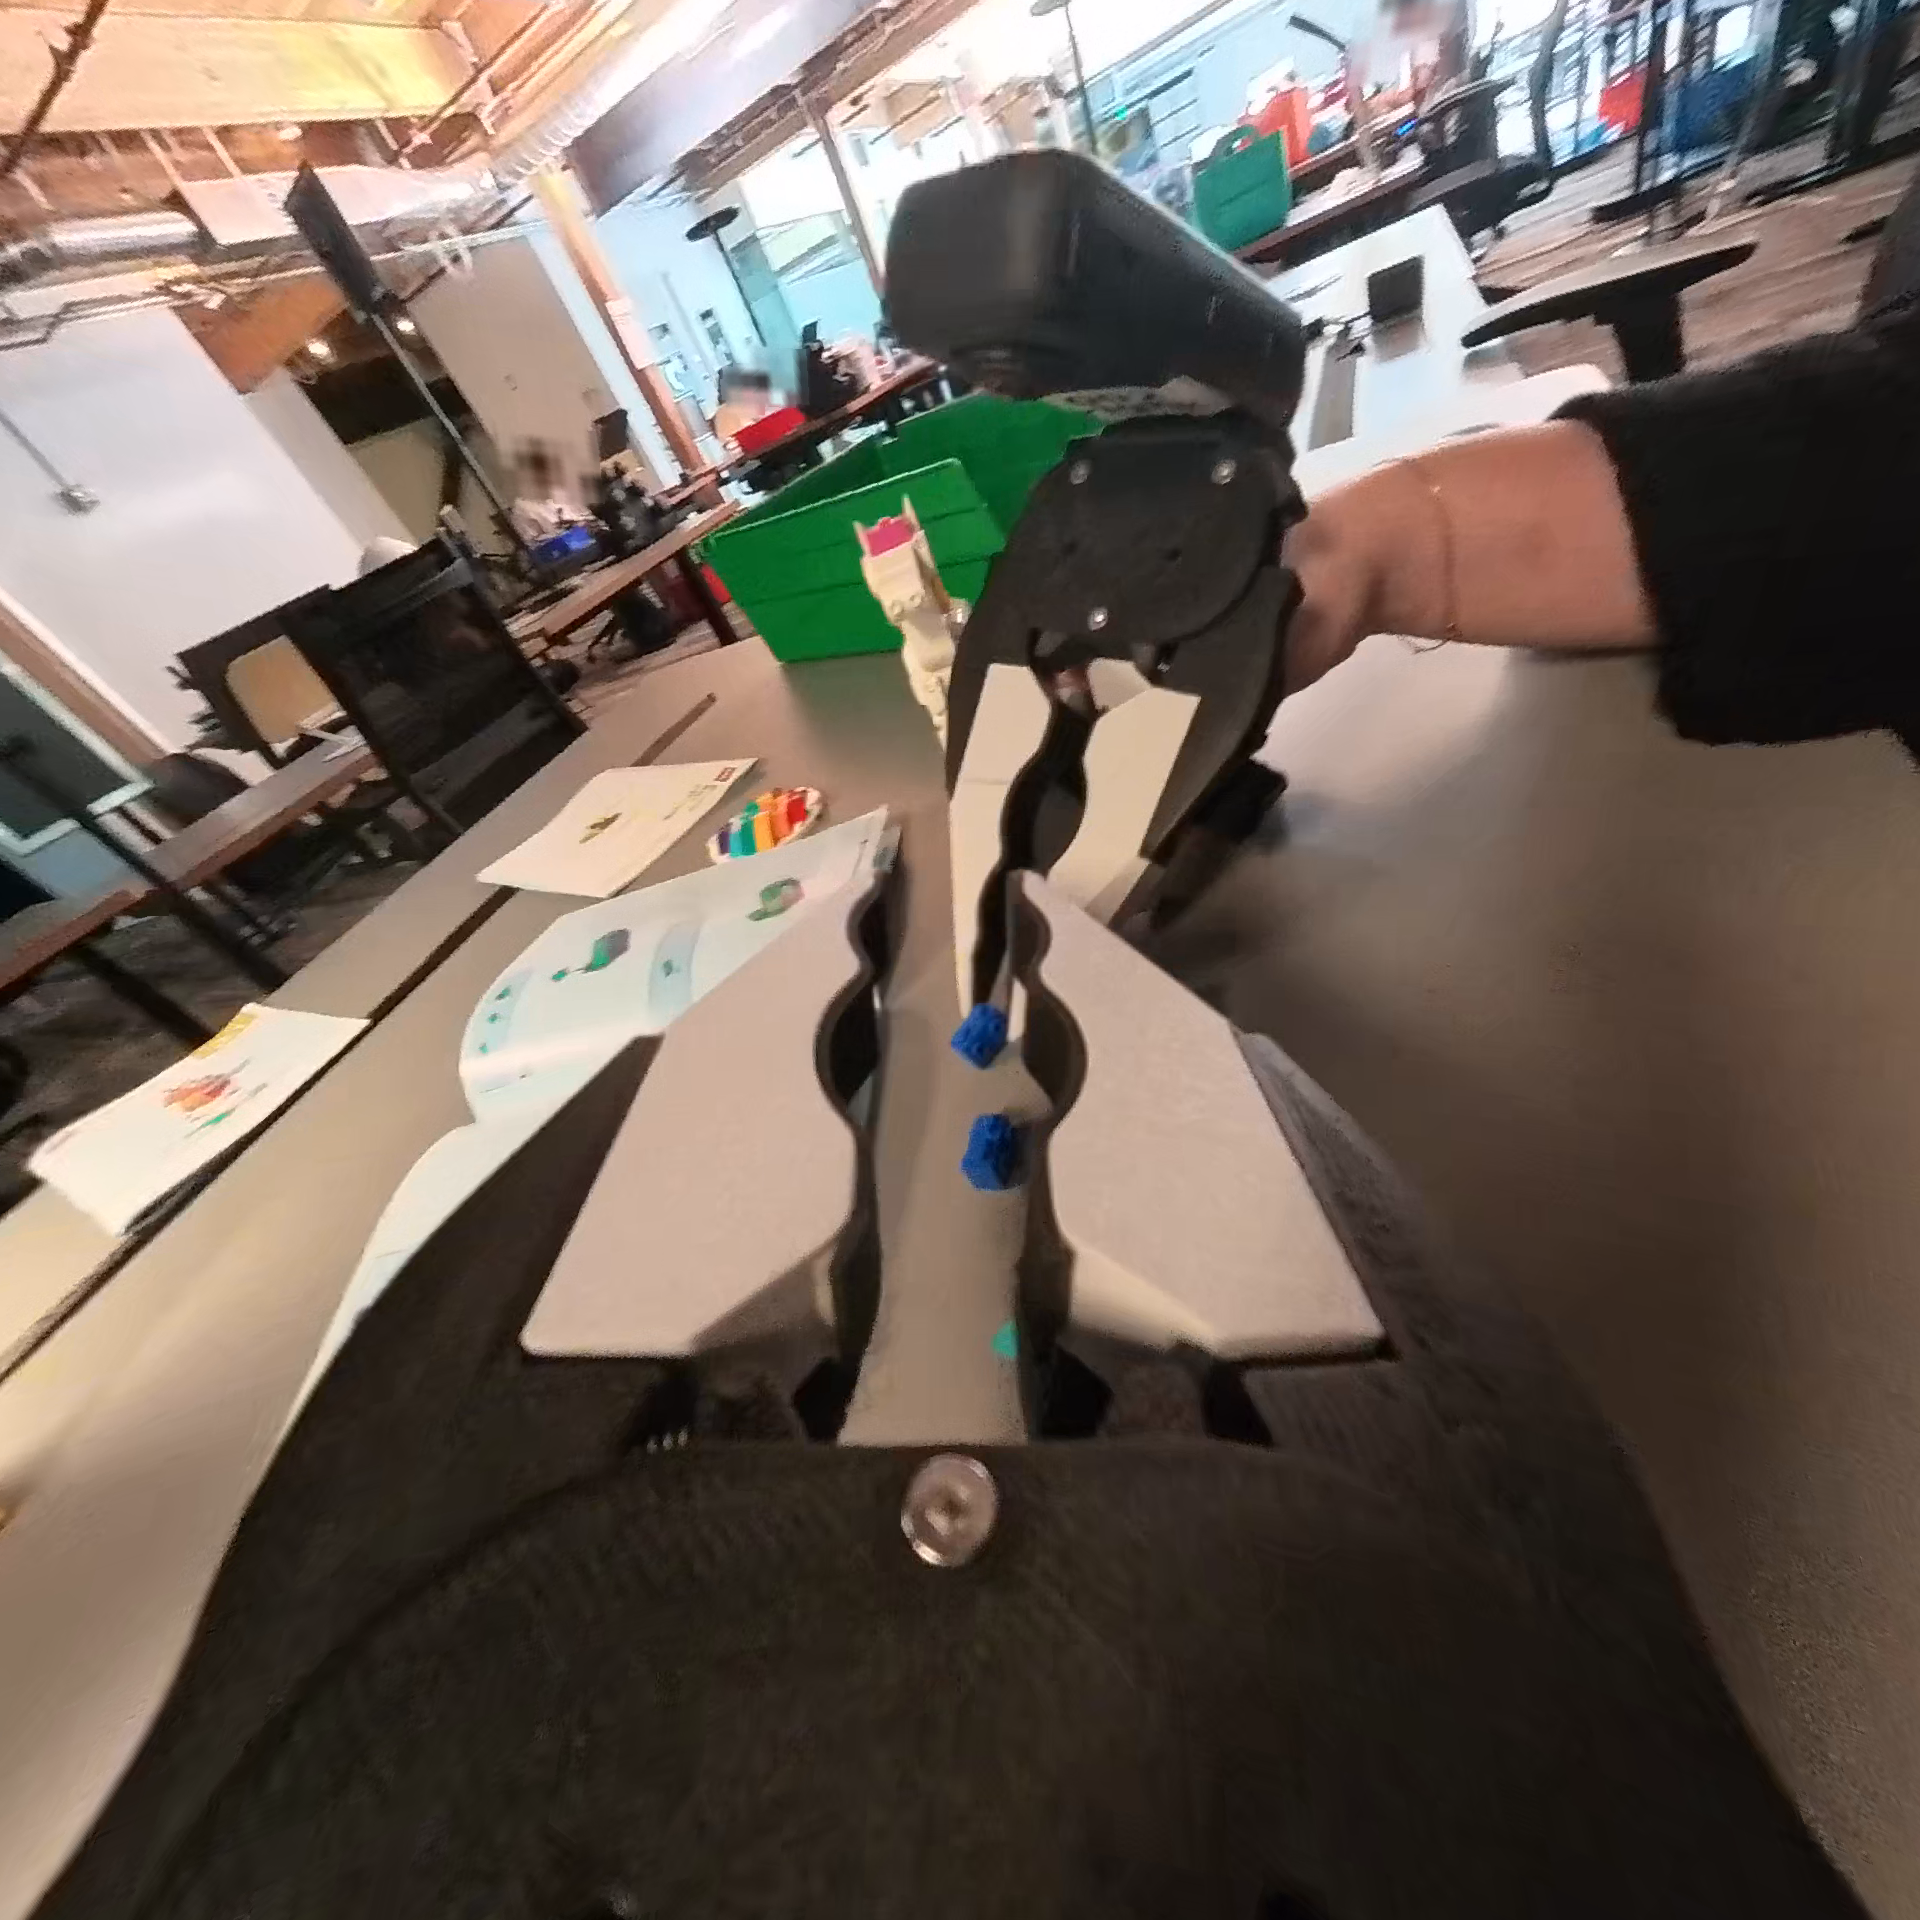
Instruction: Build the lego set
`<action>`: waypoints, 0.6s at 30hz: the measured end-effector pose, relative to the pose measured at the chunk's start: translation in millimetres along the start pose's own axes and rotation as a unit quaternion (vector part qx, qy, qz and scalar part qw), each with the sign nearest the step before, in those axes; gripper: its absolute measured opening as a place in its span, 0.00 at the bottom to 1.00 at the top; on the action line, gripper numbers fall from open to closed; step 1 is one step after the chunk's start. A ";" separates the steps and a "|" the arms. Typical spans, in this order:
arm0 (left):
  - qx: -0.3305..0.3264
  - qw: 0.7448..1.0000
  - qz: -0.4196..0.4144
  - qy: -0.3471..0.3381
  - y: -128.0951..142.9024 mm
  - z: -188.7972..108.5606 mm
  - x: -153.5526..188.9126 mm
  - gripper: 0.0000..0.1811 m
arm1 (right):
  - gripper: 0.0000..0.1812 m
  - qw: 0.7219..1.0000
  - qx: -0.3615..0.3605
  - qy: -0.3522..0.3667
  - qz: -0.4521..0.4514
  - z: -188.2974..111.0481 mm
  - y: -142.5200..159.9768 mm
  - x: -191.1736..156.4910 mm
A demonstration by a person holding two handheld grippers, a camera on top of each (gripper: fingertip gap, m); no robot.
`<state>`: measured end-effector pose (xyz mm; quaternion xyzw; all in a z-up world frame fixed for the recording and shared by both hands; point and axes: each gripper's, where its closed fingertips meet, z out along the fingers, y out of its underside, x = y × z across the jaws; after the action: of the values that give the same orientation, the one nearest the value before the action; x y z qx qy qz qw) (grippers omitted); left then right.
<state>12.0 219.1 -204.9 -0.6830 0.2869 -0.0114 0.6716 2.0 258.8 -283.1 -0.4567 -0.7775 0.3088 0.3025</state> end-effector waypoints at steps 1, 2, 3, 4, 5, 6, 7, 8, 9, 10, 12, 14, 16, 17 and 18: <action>0.003 1.000 -0.007 0.008 -0.8 0.6 0.9 0.11 | 0.05 1.000 -0.001 0.004 0.000 0.5 -0.2 1.5; 0.008 1.000 -0.012 0.015 -2.0 0.8 1.9 0.11 | 0.05 1.000 0.000 0.008 0.000 1.0 -0.6 2.7; 0.011 1.000 -0.016 0.021 -2.8 0.7 2.9 0.11 | 0.05 1.000 0.001 0.011 0.000 1.4 -1.0 3.6; 0.013 0.999 -0.020 0.024 -3.4 0.2 2.9 0.11 | 0.05 1.000 0.002 0.012 -0.002 1.5 -1.4 4.0; 0.016 0.999 -0.023 0.025 -4.0 -0.6 2.7 0.10 | 0.05 1.000 0.003 0.012 -0.006 1.4 -1.6 4.1; 0.019 0.999 -0.029 0.029 -4.9 -1.6 3.1 0.10 | 0.05 1.000 0.004 0.014 -0.011 1.3 -1.7 4.5; 0.022 0.999 -0.036 0.033 -5.7 -3.1 3.8 0.10 | 0.05 1.000 0.004 0.017 -0.014 1.0 -1.7 4.8; 0.024 0.998 -0.043 0.034 -6.3 -4.7 3.3 0.10 | 0.05 1.000 0.004 0.019 -0.016 0.8 -1.5 4.8; 0.025 0.998 -0.050 0.032 -6.4 -5.8 1.9 0.10 | 0.05 1.000 0.001 0.020 -0.015 0.8 -1.1 5.0; 0.027 0.997 -0.058 0.032 -6.6 -6.6 0.6 0.10 | 0.05 1.000 -0.005 0.022 -0.011 1.5 -0.5 5.5; 0.031 0.996 -0.074 0.033 -6.8 -7.5 -2.4 0.10 | 0.06 1.000 -0.015 0.023 -0.003 2.8 -0.5 6.2; 0.033 0.995 -0.092 0.031 -6.6 -8.4 -6.2 0.10 | 0.05 0.999 -0.024 0.026 -0.006 3.8 -1.2 6.2; 0.036 0.993 -0.108 0.027 -6.4 -9.3 -10.2 0.10 | 0.05 0.999 -0.026 0.026 -0.006 4.5 -2.0 5.2; 0.037 0.992 -0.114 0.025 -6.2 -9.5 -11.9 0.09 | 0.05 0.999 -0.026 0.024 -0.004 4.4 -2.1 4.5; 0.036 0.992 -0.121 0.021 -5.5 -9.6 -14.2 0.09 | 0.06 0.999 -0.027 0.022 -0.001 4.0 -1.8 4.1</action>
<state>-1.6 215.7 -193.6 -0.6877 0.2158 -0.1172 0.6832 -3.6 261.0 -283.5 -0.4700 -0.7794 0.2776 0.3075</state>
